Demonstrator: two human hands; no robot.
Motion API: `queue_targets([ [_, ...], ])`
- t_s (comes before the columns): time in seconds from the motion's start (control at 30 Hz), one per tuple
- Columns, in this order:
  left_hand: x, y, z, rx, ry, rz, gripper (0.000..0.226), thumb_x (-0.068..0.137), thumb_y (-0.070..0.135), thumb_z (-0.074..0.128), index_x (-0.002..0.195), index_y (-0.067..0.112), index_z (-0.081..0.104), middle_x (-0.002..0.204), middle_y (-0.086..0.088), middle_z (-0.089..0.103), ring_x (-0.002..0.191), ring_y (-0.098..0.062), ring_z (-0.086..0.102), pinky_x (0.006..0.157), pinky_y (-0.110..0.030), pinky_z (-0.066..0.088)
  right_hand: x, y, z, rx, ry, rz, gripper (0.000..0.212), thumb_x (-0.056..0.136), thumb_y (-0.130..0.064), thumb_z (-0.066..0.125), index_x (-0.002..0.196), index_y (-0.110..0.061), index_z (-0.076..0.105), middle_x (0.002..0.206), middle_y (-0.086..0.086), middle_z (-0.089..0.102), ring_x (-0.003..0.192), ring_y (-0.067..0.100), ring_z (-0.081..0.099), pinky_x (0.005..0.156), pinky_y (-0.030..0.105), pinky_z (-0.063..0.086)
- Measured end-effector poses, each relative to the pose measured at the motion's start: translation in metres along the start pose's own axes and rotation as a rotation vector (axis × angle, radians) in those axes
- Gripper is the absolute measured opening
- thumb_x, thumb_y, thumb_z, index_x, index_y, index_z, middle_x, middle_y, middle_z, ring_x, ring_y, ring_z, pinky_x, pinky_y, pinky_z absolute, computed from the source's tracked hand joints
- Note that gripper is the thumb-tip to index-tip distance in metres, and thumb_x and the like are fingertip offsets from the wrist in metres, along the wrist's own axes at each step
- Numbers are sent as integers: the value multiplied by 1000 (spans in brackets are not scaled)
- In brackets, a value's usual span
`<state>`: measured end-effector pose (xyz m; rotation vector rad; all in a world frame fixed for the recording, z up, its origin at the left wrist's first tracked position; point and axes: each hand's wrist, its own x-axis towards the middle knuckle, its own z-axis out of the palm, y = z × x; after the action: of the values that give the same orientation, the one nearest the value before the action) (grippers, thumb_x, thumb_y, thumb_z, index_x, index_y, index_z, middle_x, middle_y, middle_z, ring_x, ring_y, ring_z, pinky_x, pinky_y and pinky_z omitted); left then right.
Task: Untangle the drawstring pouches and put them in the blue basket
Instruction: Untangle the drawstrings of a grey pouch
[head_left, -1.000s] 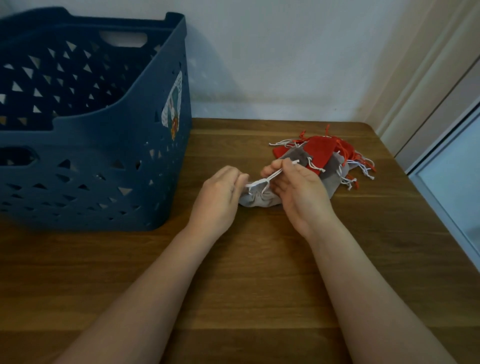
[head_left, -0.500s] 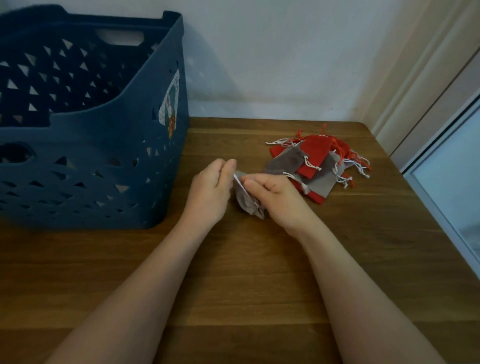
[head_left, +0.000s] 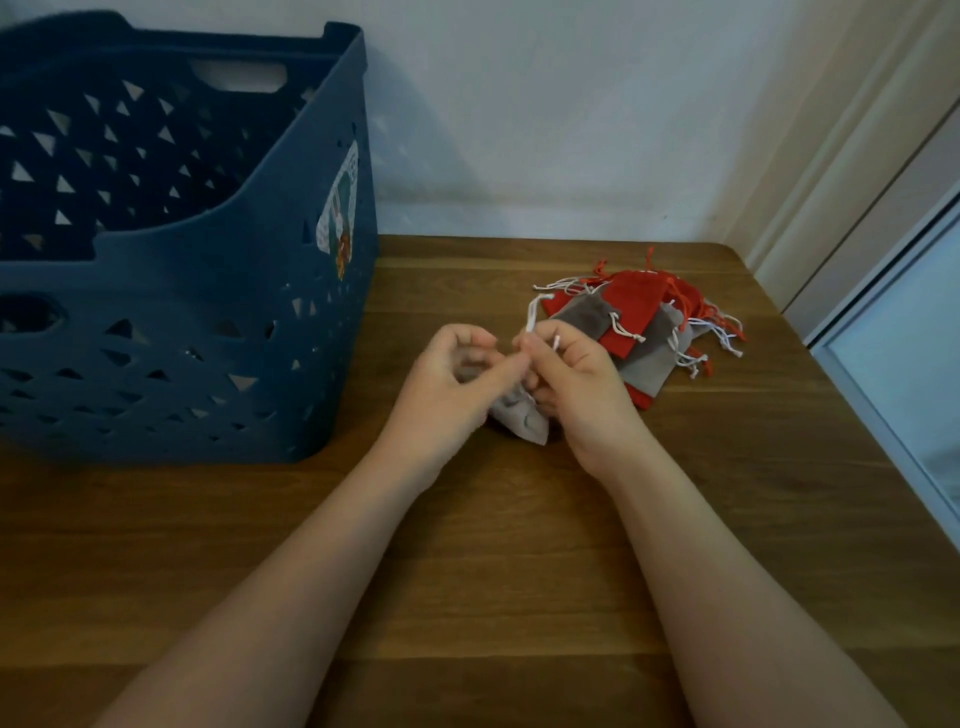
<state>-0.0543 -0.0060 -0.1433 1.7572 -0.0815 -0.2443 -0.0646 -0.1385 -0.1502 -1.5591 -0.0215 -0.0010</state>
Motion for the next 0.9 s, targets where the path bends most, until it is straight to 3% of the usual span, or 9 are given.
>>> queue_targets([
  [0.07, 0, -6, 2, 282, -76, 110, 14, 85, 35, 63, 98, 30, 58, 85, 8, 60, 60, 2, 54, 51, -14, 41, 1, -1, -2, 30, 35, -25, 17, 97, -17, 46, 85, -17, 58, 59, -7, 50, 52, 7, 45, 51, 19, 40],
  [0.17, 0, -8, 4, 299, -105, 182, 4, 90, 28, 59, 88, 30, 62, 72, 11, 58, 53, 7, 50, 49, -10, 37, 2, 0, 0, -44, 62, -72, 21, 97, -15, 45, 85, -18, 61, 61, -4, 51, 55, 7, 48, 56, 22, 43],
  [0.27, 2, -9, 4, 167, -76, 83, 13, 93, 24, 55, 85, 27, 65, 67, 11, 55, 47, 2, 46, 45, -12, 35, 4, 3, 2, -81, 64, -64, 25, 99, -14, 40, 90, -14, 64, 62, -4, 50, 48, 0, 45, 47, 13, 37],
  [0.43, 3, -4, 4, -338, -152, -263, 13, 93, 21, 52, 86, 16, 63, 71, 1, 56, 52, -6, 45, 48, -17, 35, 7, 7, 1, -150, 160, -75, 31, 101, -19, 34, 89, -18, 63, 58, -4, 48, 48, 2, 44, 49, 15, 37],
  [0.53, 4, -2, 2, -522, -220, -305, 20, 95, 21, 45, 78, 16, 57, 78, -3, 56, 54, -8, 45, 48, -19, 30, 6, 6, 0, -137, 234, -96, 34, 102, -19, 33, 82, -16, 60, 57, 0, 52, 47, 3, 46, 49, 15, 38],
  [0.67, 8, -9, 0, 187, -118, -109, 29, 99, 30, 38, 90, 15, 61, 73, -2, 54, 59, -9, 49, 54, -20, 39, 6, -1, -8, -229, 316, -102, 41, 102, -23, 32, 74, -17, 61, 75, 4, 64, 68, 6, 56, 65, 21, 44],
  [0.77, 8, -13, 1, 437, -105, 114, 30, 100, 27, 38, 76, 18, 53, 74, 2, 49, 61, -6, 49, 53, -13, 39, 4, -9, -16, -487, 381, -173, 42, 102, -27, 31, 65, -23, 53, 61, -8, 51, 56, -5, 46, 58, 17, 36],
  [0.83, 7, -14, 3, 583, -126, 207, 28, 99, 26, 39, 74, 23, 51, 79, 3, 50, 68, -6, 50, 59, -17, 39, 2, -10, -16, -366, 313, -130, 41, 102, -28, 32, 68, -19, 53, 54, -8, 44, 47, -1, 41, 49, 14, 32],
  [0.9, 9, -17, 3, 679, -163, 251, 23, 99, 27, 39, 89, 22, 58, 91, 4, 56, 79, -6, 53, 68, -21, 45, 1, -12, -13, -173, 172, -118, 36, 102, -22, 34, 75, -15, 57, 52, -9, 42, 46, 2, 38, 48, 14, 32],
])
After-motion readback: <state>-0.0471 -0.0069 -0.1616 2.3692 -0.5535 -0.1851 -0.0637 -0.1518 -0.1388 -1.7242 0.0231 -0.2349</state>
